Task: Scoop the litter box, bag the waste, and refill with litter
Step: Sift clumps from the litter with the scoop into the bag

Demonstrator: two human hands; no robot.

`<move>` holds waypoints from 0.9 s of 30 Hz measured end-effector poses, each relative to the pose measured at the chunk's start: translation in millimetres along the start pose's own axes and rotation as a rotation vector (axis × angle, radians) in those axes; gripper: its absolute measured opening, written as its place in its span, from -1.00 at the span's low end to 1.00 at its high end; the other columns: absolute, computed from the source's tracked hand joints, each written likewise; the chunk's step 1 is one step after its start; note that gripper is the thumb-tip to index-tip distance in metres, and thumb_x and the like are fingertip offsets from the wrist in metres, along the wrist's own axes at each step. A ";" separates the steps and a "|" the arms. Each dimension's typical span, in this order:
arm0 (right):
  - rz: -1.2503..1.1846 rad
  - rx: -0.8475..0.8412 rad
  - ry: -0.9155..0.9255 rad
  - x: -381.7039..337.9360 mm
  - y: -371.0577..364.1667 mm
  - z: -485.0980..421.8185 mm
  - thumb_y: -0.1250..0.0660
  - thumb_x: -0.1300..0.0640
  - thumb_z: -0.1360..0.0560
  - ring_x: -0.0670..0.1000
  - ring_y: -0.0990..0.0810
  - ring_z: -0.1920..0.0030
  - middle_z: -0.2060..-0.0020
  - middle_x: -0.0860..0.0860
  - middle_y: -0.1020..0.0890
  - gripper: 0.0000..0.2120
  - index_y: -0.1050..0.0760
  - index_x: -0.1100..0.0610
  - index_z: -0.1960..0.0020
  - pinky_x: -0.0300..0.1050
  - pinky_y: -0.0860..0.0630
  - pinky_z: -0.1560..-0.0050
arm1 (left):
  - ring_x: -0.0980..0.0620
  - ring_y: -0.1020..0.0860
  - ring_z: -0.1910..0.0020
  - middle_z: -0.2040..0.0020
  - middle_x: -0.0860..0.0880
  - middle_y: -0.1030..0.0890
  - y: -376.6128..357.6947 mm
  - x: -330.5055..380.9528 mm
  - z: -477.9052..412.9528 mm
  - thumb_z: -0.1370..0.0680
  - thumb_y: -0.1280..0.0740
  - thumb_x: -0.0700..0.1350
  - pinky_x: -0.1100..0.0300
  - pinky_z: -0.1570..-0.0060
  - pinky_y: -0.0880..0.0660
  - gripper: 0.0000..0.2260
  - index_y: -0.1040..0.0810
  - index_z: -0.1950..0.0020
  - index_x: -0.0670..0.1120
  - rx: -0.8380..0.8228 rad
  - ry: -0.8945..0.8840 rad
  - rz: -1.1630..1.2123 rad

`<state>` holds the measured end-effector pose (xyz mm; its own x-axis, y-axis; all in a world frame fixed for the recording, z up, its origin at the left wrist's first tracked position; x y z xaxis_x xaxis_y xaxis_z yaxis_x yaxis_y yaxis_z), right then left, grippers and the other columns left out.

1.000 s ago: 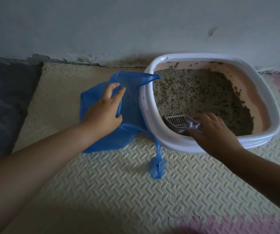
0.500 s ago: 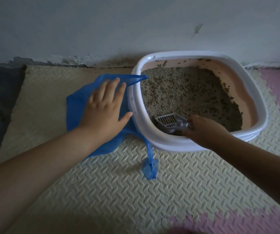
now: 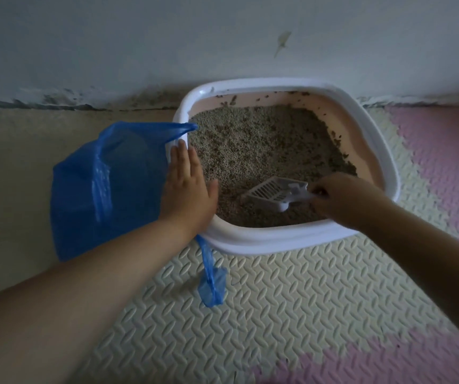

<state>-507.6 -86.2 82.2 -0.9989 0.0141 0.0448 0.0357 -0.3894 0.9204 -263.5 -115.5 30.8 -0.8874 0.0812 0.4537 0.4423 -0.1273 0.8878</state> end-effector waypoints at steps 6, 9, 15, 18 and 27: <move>0.172 -0.088 -0.011 38.3 31.2 -9.2 -0.22 -0.25 -0.45 -0.06 -0.59 0.21 0.24 -0.06 -0.63 -0.62 -0.63 -0.01 0.03 -0.04 -0.59 0.09 | -0.14 0.18 -0.54 -0.55 -0.22 0.16 -0.4 -0.7 -2.4 -0.60 -0.14 -0.02 -0.03 -0.50 0.04 -0.35 0.11 -0.53 -0.29 0.052 -0.021 -0.043; 0.205 -0.099 -0.026 45.7 31.0 -11.2 -0.25 -0.28 -0.44 -0.06 -0.60 0.25 0.30 -0.06 -0.63 -0.63 -0.64 -0.01 0.13 0.00 -0.61 0.10 | -0.15 0.16 -0.54 -0.55 -0.24 0.14 -0.8 -1.0 -2.6 -0.58 -0.15 -0.04 -0.04 -0.50 0.03 -0.34 0.09 -0.53 -0.30 0.059 -0.031 -0.042; 0.253 -0.131 -0.044 55.6 38.6 -12.3 -0.37 -0.18 -0.43 -0.09 -0.58 0.28 0.31 -0.09 -0.64 -0.76 -0.68 -0.04 0.09 -0.10 -0.59 0.13 | -0.16 0.15 -0.54 -0.55 -0.25 0.12 -1.2 -0.7 -2.7 -0.56 -0.19 -0.06 -0.07 -0.49 0.00 -0.32 0.07 -0.53 -0.31 0.058 -0.037 -0.042; 0.302 -0.167 -0.083 62.2 42.5 -14.5 -0.40 -0.14 -0.42 -0.09 -0.58 0.24 0.27 -0.09 -0.64 -0.76 -0.67 -0.02 0.04 -0.10 -0.57 0.06 | -0.17 0.14 -0.54 -0.55 -0.25 0.12 -1.4 -0.4 -2.2 -0.55 -0.19 -0.06 -0.09 -0.49 -0.02 -0.32 0.07 -0.52 -0.32 0.055 -0.039 -0.052; 0.396 -0.229 -0.043 50.6 25.0 -31.4 -0.42 -0.13 -0.39 -0.09 -0.46 0.42 0.48 -0.08 -0.50 -0.68 -0.49 0.03 0.41 -0.14 -0.60 0.15 | -0.16 0.14 -0.54 -0.55 -0.25 0.12 -0.1 -0.7 -2.1 -0.55 -0.20 -0.08 -0.07 -0.48 0.00 -0.32 0.07 -0.53 -0.31 0.051 -0.033 -0.024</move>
<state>-558.2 -124.1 95.2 -0.9071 -0.1410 0.3965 0.4024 -0.5661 0.7194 -263.2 -117.6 30.3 -0.8935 0.1159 0.4338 0.4278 -0.0742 0.9008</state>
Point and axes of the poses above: each hand's wrist, its own z-axis away from the middle knuckle, its own y-axis out of the back of the hand, x = y × z, the point moved 8 cm from there along -z, towards the middle knuckle
